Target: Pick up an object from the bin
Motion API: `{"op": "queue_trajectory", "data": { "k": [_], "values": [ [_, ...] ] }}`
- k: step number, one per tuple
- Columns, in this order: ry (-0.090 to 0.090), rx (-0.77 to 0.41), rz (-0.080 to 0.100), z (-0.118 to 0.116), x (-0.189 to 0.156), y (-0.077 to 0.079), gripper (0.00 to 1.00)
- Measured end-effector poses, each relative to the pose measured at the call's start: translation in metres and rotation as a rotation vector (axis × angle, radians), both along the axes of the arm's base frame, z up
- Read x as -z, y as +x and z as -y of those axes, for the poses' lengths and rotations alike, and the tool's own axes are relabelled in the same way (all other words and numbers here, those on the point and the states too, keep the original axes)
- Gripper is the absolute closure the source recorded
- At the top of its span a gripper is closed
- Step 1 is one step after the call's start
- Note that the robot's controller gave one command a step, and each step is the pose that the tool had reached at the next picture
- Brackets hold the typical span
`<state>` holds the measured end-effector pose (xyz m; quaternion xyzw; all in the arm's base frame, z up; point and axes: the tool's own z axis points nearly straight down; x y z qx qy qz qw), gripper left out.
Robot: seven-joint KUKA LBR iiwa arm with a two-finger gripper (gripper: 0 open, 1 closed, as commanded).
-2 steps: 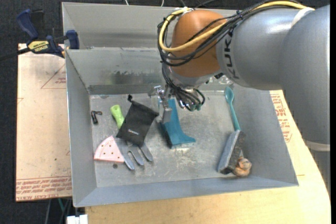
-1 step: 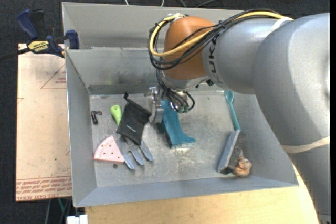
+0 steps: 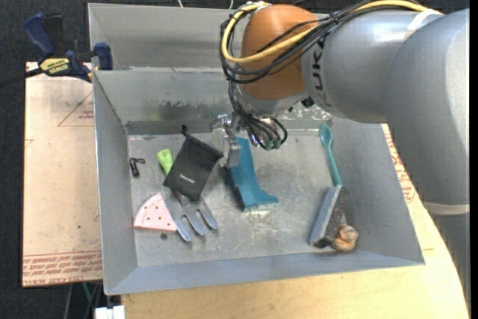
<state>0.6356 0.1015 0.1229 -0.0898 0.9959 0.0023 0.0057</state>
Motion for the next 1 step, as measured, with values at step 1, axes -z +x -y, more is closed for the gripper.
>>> {"op": "queue_trajectory", "data": {
  "k": [1],
  "values": [
    [0.004,0.087,0.006,0.0111,-0.0708,0.0107,1.0]
  ]
}}
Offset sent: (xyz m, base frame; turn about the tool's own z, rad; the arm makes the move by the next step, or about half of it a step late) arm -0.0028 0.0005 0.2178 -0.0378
